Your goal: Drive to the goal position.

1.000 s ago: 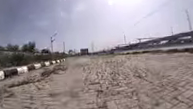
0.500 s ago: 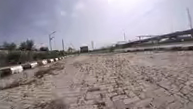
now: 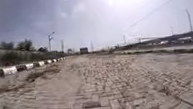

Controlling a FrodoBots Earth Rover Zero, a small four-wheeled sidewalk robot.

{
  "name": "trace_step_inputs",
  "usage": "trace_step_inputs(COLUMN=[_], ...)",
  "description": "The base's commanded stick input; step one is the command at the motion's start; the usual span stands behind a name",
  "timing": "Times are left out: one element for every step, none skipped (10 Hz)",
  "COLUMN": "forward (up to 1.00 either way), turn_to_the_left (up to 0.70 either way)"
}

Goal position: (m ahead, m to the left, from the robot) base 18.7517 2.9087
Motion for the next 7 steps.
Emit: trace_step_inputs(forward=[1.0, 1.0, 1.0, 1.0, 1.0, 1.0, 1.0], turn_to_the_left=[0.0, 0.0, 0.0, 0.0, 0.0, 0.0, 0.0])
